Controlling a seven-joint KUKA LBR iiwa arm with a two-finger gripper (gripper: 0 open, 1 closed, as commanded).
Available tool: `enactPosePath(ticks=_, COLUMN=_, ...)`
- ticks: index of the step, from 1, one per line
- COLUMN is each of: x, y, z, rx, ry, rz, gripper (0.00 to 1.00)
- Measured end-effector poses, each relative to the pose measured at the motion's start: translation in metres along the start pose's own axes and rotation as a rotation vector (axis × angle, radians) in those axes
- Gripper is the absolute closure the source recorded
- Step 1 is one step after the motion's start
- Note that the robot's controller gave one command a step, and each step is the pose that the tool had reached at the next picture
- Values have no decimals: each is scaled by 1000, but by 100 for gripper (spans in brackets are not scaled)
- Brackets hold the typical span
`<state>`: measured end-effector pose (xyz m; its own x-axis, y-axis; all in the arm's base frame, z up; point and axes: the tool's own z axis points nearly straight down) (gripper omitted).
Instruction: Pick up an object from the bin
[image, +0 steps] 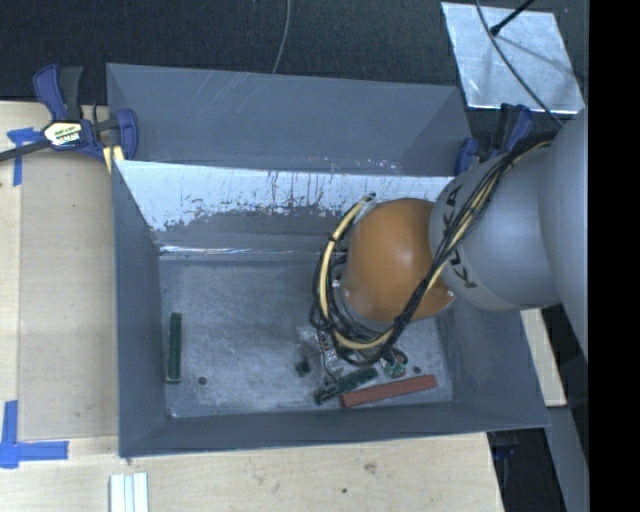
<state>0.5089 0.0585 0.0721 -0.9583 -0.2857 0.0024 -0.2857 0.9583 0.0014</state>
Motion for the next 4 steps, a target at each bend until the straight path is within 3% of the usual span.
enactPosePath(ticks=1, x=0, y=0, z=0, rx=0, ry=0, rz=1, gripper=100)
enactPosePath(ticks=2, x=-4, y=-4, z=-55, rx=1, ry=1, rz=11, gripper=100)
enactPosePath(ticks=3, x=7, y=-17, z=-34, rx=2, ry=-5, rz=-4, gripper=0)
enactPosePath(ticks=4, x=10, y=-19, z=-25, rx=1, ry=-4, rz=-5, gripper=100)
